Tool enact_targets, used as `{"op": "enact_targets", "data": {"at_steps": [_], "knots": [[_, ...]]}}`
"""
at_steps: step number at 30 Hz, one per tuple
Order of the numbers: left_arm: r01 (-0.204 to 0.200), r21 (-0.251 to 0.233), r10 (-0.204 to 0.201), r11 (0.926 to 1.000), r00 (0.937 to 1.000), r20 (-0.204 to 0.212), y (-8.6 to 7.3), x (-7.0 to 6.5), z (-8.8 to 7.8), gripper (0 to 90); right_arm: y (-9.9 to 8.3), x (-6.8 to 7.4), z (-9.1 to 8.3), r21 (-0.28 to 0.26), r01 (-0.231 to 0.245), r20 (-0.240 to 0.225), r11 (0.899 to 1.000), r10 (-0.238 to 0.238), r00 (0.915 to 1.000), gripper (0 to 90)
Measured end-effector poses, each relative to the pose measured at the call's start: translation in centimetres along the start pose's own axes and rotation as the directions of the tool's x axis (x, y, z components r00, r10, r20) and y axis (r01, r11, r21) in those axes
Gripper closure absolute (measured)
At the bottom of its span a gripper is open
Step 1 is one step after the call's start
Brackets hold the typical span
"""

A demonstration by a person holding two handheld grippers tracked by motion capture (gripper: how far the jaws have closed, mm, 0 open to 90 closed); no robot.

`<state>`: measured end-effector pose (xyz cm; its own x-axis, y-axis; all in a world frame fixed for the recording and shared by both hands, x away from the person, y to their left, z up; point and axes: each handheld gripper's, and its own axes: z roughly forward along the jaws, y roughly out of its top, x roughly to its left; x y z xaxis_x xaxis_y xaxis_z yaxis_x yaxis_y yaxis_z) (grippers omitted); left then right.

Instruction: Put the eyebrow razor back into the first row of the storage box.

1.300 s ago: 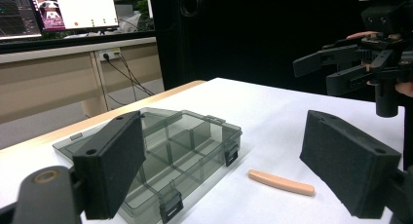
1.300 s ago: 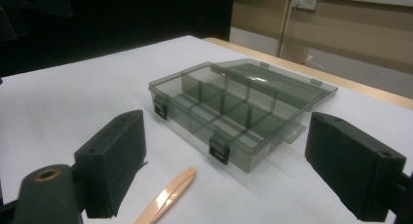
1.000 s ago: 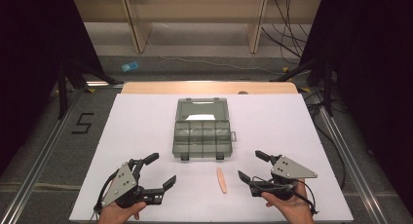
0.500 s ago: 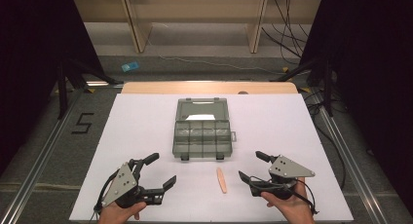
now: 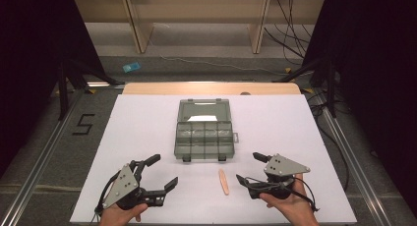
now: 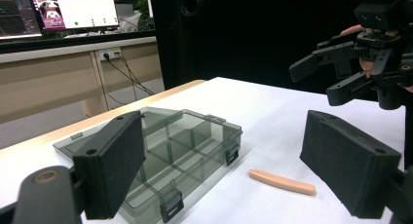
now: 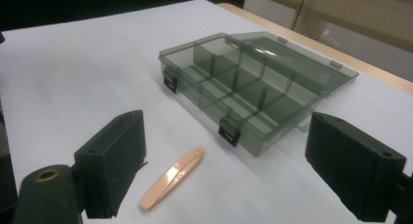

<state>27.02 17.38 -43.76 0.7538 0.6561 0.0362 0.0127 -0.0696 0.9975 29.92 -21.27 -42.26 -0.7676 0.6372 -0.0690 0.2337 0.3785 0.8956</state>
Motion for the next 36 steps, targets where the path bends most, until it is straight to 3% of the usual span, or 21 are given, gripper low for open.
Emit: {"op": "enact_targets", "data": {"at_steps": [5,10,13,16,17,18,20,24,25,26,27,28,30,32,34,35,36], "knots": [[-0.001,-0.001,0.001,1.0000,1.0000,-0.001,0.0,0.0,0.0,15.6,0.6,-0.1,0.3,0.059,0.031,-0.021,0.998,-0.030,0.9993,16.0],[0.000,0.000,0.000,1.0000,1.0000,-0.002,0.0,0.0,0.0,15.6,1.5,-0.2,0.6,0.169,0.071,-0.017,0.983,-0.069,0.9975,19.7],[0.001,0.000,-0.001,1.0000,1.0000,-0.002,0.0,0.0,0.0,15.5,2.1,-0.2,1.0,0.257,0.095,-0.013,0.962,-0.095,0.9954,22.5],[0.000,0.001,0.000,1.0000,1.0000,-0.002,0.0,0.0,0.0,15.5,2.5,-0.1,1.7,0.304,0.096,-0.021,0.948,-0.094,0.9953,24.1],[0.001,0.000,-0.001,1.0000,1.0000,-0.002,0.0,0.0,0.0,15.5,2.6,-0.1,2.0,0.330,0.098,-0.031,0.939,-0.093,0.9952,24.5],[-0.001,0.000,0.001,1.0000,1.0000,-0.002,0.0,0.0,0.0,15.5,2.6,-0.1,2.0,0.330,0.098,-0.031,0.939,-0.093,0.9952,24.5],[-0.001,-0.001,0.001,1.0000,1.0000,-0.003,0.0,0.1,0.0,15.5,2.8,0.2,3.0,0.383,0.119,-0.070,0.916,-0.099,0.9926,24.6],[0.000,0.000,0.000,1.0000,1.0000,-0.003,0.0,0.1,0.0,15.6,2.8,0.6,4.5,0.420,0.145,-0.089,0.896,-0.119,0.9890,24.9],[0.000,0.000,0.000,1.0000,1.0000,-0.003,0.0,0.1,0.0,15.6,2.8,0.6,4.5,0.420,0.145,-0.089,0.896,-0.119,0.9890,24.9],[0.000,0.000,0.000,1.0000,1.0000,-0.003,0.0,0.1,0.0,15.6,2.9,0.7,4.8,0.444,0.145,-0.107,0.884,-0.108,0.9884,25.5],[0.000,-0.001,0.000,1.0000,1.0000,-0.002,0.0,0.1,0.0,15.5,2.9,0.8,5.4,0.466,0.173,-0.131,0.868,-0.126,0.9834,27.3],[0.000,-0.001,0.000,1.0000,1.0000,-0.003,0.0,0.1,0.0,15.6,2.9,0.9,5.8,0.479,0.181,-0.139,0.859,-0.129,0.9819,27.3],[0.001,-0.002,-0.002,1.0000,1.0000,-0.002,0.0,0.1,0.0,15.5,2.9,1.0,6.1,0.485,0.183,-0.146,0.855,-0.127,0.9811,27.3],[0.002,-0.001,-0.002,1.0000,1.0000,-0.002,0.0,0.1,0.0,15.5,3.1,1.3,7.0,0.517,0.180,-0.168,0.837,-0.107,0.9800,27.4],[0.003,-0.001,-0.003,1.0000,1.0000,-0.002,0.0,0.1,0.0,15.5,3.1,1.3,7.3,0.526,0.173,-0.167,0.833,-0.098,0.9811,27.5],[0.003,-0.001,-0.003,1.0000,1.0000,-0.002,0.0,0.1,0.0,15.5,3.0,1.4,8.0,0.544,0.166,-0.164,0.822,-0.090,0.9823,27.6],[0.003,-0.001,-0.003,1.0000,1.0000,-0.003,0.0,0.1,0.0,15.5,3.0,1.4,8.0,0.544,0.166,-0.164,0.822,-0.090,0.9823,27.6]]}}
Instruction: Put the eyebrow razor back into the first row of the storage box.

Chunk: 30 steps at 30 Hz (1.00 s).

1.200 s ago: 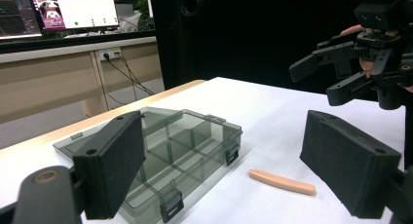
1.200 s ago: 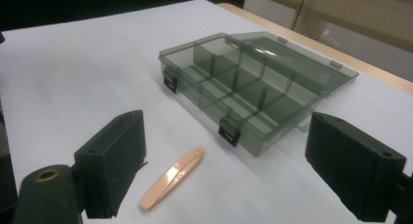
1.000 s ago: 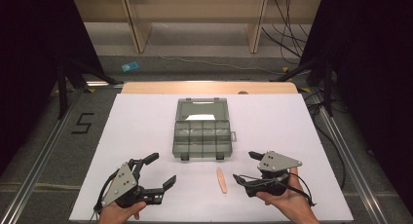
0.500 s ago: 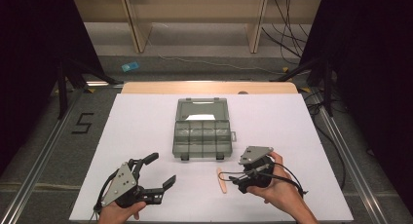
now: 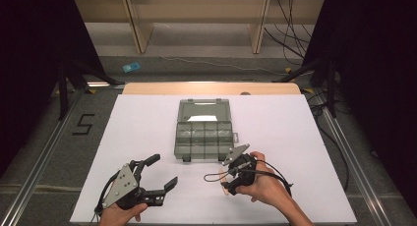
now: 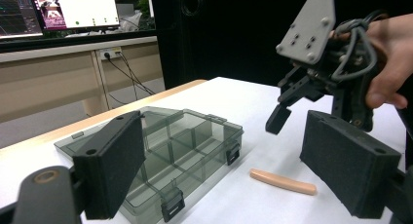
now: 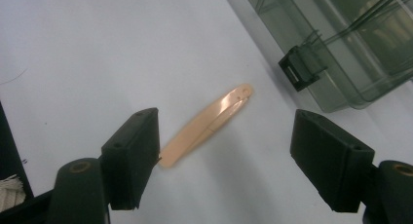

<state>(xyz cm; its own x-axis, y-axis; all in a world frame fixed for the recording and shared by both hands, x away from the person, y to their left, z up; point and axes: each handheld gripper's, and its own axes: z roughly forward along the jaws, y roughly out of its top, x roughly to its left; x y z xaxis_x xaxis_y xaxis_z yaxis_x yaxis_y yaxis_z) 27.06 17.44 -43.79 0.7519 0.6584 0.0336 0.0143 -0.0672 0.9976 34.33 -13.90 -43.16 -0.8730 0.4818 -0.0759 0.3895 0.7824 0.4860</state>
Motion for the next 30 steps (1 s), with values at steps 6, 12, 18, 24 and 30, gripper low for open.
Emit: {"op": "enact_targets", "data": {"at_steps": [6,12,18,24,30], "knots": [[-0.002,0.001,0.002,1.0000,1.0000,-0.001,0.0,0.0,0.0,15.5,0.7,0.1,1.5,0.080,-0.004,-0.035,0.997,0.007,0.9994,28.4],[-0.004,0.000,0.004,1.0000,1.0000,0.000,0.0,0.0,0.0,15.5,1.0,-0.1,2.4,0.114,0.000,-0.039,0.993,0.005,0.9992,28.8],[-0.003,0.000,0.003,1.0000,1.0000,-0.001,0.0,0.0,0.0,15.5,1.3,-0.2,3.3,0.148,-0.003,-0.051,0.989,0.011,0.9986,31.8],[-0.003,0.002,0.003,1.0000,1.0000,0.001,0.0,0.0,0.0,15.6,1.4,-0.5,3.5,0.159,-0.022,-0.057,0.987,0.031,0.9979,34.5],[-0.005,0.002,0.005,1.0000,1.0000,0.002,0.0,0.0,0.0,15.6,1.4,-0.6,3.7,0.169,-0.035,-0.065,0.985,0.046,0.9968,35.9]]}}
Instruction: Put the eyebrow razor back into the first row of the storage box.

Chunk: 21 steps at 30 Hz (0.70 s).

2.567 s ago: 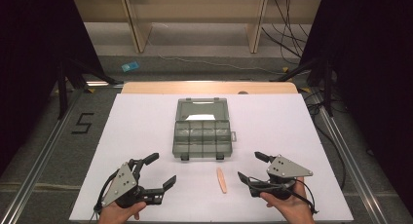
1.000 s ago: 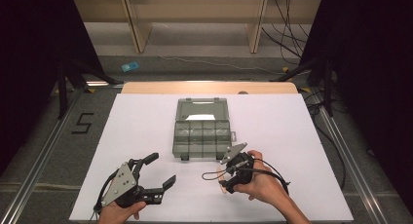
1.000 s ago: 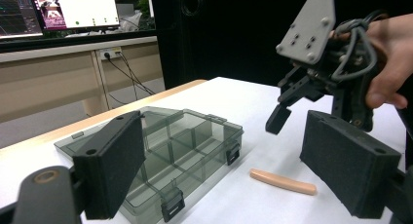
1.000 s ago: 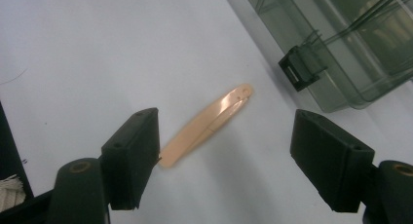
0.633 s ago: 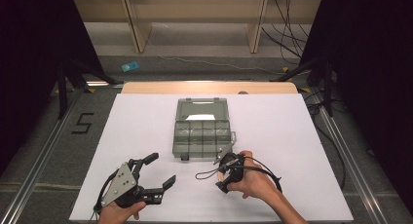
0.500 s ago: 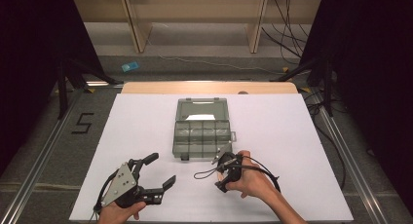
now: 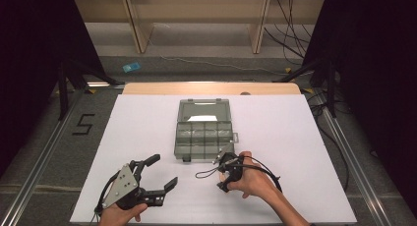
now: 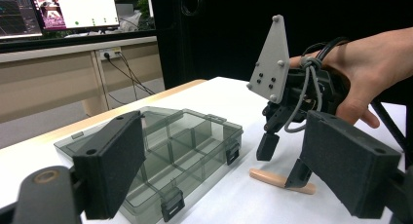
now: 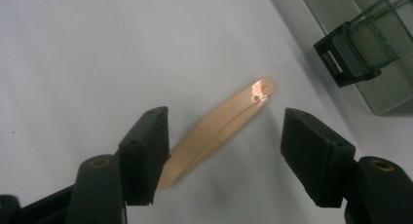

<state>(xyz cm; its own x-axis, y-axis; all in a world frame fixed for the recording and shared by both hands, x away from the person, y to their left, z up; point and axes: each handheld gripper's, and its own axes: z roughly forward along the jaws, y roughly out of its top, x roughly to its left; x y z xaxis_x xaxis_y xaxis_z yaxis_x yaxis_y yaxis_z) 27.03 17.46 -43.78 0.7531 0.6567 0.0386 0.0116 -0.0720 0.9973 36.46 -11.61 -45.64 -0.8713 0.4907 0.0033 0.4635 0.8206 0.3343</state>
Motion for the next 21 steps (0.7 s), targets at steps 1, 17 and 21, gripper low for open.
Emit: {"op": "enact_targets", "data": {"at_steps": [1,17,21], "knots": [[0.001,0.000,-0.001,1.0000,1.0000,0.000,0.00,-0.01,0.00,15.6,0.03,-0.01,0.05,0.005,0.000,0.000,1.000,0.000,1.0000,36.1],[0.002,-0.001,-0.002,1.0000,1.0000,-0.001,-0.03,0.00,0.00,15.6,0.40,-0.03,0.62,0.049,0.038,-0.009,0.998,-0.038,0.9993,48.6],[0.003,0.001,-0.003,1.0000,1.0000,0.000,-0.06,-0.03,0.04,15.6,0.44,-0.01,0.56,0.061,0.053,-0.012,0.997,-0.052,0.9986,52.5]]}}
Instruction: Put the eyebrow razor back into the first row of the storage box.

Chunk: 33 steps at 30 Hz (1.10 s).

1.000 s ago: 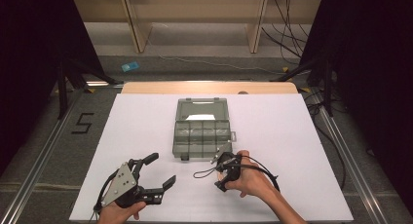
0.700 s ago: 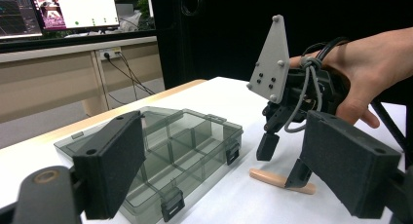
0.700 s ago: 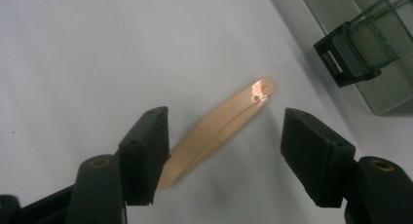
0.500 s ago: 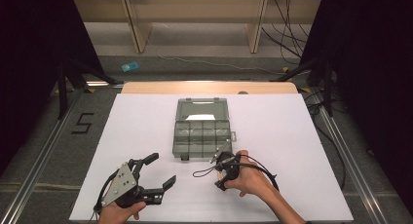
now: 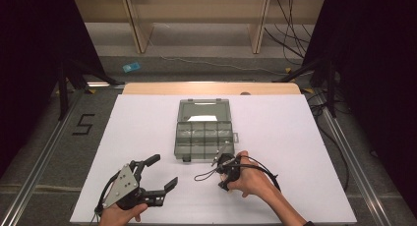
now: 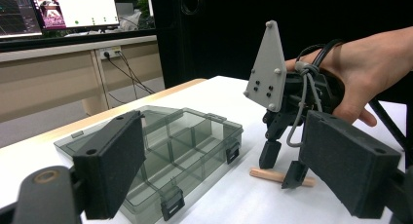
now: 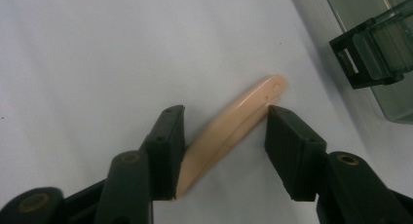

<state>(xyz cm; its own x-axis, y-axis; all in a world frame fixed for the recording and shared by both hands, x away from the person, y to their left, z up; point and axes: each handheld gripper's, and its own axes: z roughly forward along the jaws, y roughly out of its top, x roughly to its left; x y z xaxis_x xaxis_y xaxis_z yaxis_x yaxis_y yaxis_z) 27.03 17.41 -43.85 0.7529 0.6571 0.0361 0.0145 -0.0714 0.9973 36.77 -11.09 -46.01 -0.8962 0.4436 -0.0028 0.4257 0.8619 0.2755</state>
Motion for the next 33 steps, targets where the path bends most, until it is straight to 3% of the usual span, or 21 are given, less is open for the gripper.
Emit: {"op": "enact_targets", "data": {"at_steps": [14,17,26,33], "knots": [[-0.002,0.000,0.002,1.0000,1.0000,-0.001,0.0,0.0,0.0,15.6,0.0,-0.4,-0.2,0.025,0.045,-0.011,0.999,-0.045,0.9989,73.4],[-0.003,0.000,0.003,1.0000,1.0000,-0.002,0.0,0.0,0.0,15.6,0.0,-0.4,-0.2,0.027,0.059,-0.011,0.998,-0.059,0.9982,81.3],[-0.003,0.001,0.003,1.0000,1.0000,-0.001,0.0,0.0,0.0,15.6,0.0,-0.4,-0.3,0.026,0.086,-0.007,0.996,-0.086,0.9963,82.3],[0.002,-0.001,-0.002,1.0000,1.0000,0.000,0.0,-0.1,0.0,15.6,0.1,-0.6,-1.7,-0.012,0.099,0.004,0.995,-0.099,0.9951,82.3]]}}
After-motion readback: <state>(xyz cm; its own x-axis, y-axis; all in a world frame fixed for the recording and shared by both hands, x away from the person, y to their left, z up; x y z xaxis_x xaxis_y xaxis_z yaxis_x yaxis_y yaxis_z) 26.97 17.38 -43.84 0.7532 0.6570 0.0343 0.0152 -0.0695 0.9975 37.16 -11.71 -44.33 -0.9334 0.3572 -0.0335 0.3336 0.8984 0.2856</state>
